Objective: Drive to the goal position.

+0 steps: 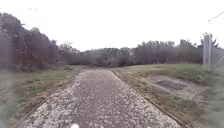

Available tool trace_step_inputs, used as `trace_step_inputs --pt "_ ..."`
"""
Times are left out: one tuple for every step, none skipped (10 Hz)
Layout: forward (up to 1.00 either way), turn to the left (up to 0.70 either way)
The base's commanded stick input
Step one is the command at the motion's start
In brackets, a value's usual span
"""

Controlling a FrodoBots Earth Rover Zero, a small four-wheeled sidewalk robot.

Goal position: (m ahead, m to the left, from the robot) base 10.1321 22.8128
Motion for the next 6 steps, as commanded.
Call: trace_step_inputs --pt "0.7 0.0" --pt "0.7 0.0" --pt "0.7 0.0" --pt "0.7 0.0" --pt "0.7 0.0" --pt "0.7 0.0"
